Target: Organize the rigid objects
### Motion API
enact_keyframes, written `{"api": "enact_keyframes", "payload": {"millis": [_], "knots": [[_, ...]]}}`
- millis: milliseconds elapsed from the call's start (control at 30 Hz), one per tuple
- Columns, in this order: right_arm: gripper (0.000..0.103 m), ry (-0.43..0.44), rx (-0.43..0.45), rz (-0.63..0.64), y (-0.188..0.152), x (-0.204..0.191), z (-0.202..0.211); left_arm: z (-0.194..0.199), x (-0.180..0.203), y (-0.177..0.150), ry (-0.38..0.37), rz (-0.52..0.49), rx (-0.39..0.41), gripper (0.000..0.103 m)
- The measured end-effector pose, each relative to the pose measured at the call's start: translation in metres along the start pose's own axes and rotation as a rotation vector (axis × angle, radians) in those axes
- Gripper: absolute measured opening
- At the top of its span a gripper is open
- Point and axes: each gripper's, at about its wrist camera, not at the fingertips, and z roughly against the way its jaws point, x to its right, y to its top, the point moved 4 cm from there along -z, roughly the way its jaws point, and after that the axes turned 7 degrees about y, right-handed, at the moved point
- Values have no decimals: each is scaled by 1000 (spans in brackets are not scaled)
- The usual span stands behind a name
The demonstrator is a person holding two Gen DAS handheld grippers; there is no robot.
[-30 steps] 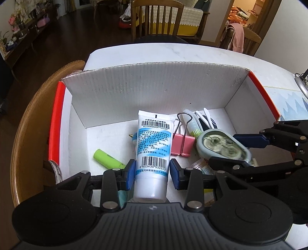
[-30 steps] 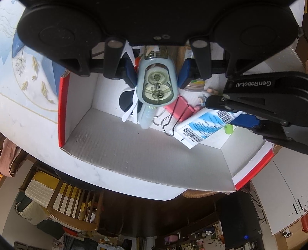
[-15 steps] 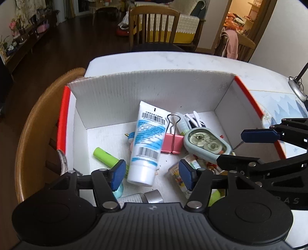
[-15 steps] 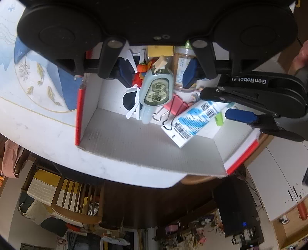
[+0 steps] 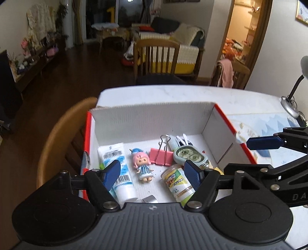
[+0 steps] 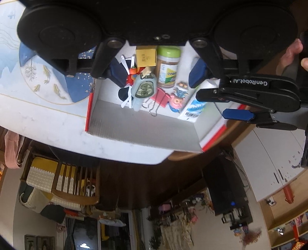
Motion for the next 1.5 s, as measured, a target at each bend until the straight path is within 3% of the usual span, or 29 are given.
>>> {"api": "enact_keyframes", "payload": {"millis": [200,300,467,567,700,1000,1167,1500], "knots": [[81,18,58,12,-3,-7,24,22,2,-4,6,7,38,73],[85,26,89,14,-5,-10,36,28,5,-6,11,-1,54,85],[92,44,138,17,-11,-13,53,37,11,-12,15,5,67,89],[98,50,157,26,-16,-15,61,43,13,-15,19,18,87,102],[103,70,190,35,-23,-16,71,49,16,-18,28,35,103,103],[103,73,216,5,-40,-13,89,70,30,-29,25,59,138,103],[103,72,230,-14,-47,-6,98,81,43,-34,60,50,151,103],[103,60,249,-43,-60,8,118,95,62,-43,42,59,167,103]]}}
